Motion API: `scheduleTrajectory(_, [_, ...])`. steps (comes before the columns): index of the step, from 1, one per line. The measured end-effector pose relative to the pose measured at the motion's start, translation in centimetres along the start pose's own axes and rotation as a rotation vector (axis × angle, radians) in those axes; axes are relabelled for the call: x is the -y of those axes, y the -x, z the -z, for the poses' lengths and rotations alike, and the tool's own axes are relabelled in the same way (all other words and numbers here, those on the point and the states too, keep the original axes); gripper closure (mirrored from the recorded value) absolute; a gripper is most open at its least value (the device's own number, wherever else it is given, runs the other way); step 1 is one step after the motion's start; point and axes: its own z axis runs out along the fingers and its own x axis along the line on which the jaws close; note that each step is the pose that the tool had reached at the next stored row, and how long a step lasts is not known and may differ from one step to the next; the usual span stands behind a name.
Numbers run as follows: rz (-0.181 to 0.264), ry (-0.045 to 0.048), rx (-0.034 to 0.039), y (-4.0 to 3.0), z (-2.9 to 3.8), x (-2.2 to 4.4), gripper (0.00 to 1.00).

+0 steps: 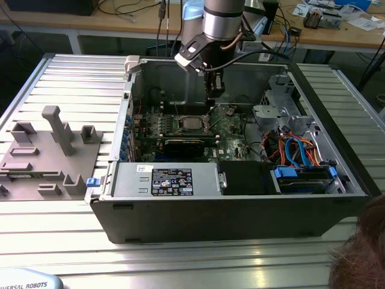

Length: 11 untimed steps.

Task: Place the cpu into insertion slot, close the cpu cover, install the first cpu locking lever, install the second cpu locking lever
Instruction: 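Close the cpu cover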

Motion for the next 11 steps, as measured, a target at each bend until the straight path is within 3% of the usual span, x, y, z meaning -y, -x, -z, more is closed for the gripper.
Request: scheduleTrajectory(11, [0.0,0.0001,0.0,0.03,-0.01,-0.62,0.89])
